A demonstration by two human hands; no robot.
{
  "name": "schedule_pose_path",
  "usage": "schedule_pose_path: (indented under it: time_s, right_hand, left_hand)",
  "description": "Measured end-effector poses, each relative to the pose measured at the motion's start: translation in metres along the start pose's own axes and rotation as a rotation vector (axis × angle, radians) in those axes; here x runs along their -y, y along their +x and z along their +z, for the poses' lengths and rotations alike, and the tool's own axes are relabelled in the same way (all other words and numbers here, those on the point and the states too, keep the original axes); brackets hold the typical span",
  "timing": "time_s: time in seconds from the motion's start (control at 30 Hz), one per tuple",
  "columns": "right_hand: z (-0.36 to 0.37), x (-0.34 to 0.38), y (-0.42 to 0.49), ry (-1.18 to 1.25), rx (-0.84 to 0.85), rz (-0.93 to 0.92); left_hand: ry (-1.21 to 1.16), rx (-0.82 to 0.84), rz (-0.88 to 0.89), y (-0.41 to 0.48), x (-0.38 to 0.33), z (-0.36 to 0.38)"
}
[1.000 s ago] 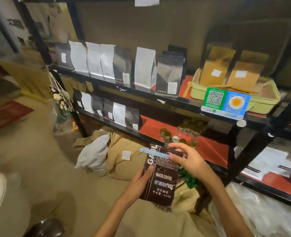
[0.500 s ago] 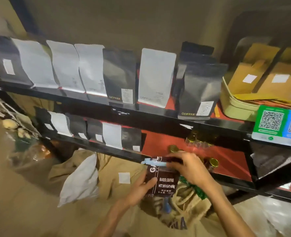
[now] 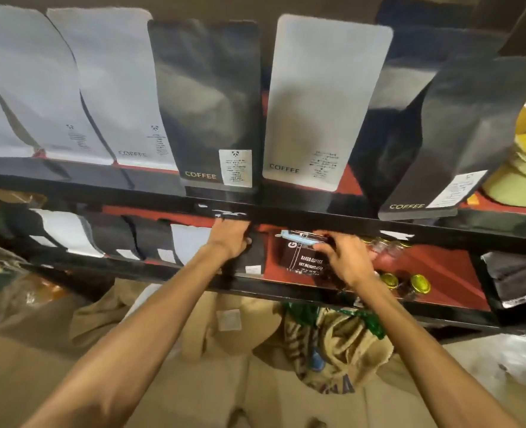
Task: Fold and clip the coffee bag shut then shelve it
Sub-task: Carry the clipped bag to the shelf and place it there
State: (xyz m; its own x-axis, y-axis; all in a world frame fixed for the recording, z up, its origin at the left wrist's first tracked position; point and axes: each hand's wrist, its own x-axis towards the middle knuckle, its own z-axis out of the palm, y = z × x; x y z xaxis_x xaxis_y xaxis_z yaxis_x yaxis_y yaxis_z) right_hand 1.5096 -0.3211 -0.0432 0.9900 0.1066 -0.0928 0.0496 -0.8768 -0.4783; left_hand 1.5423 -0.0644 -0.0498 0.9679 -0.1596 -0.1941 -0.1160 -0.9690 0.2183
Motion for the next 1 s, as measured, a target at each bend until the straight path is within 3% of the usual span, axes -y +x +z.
schedule_pose_path:
  time_s: [0.13, 0.37, 1.0]
  right_hand:
    - [0.014, -0.005, 0.013, 0.064, 0.031, 0.031]
    - [0.033, -0.006, 0.020, 0.118, 0.077, -0.016]
    - [0.068, -0.011, 0.026, 0.149, 0.045, -0.013]
  left_hand:
    - [-0.073, 0.150, -0.032, 0.015, 0.006, 0.007]
    - [-0.192, 0.124, -0.094, 0.017, 0.012, 0.019]
    - [-0.230, 0.159, -0.039, 0.023, 0.017, 0.022]
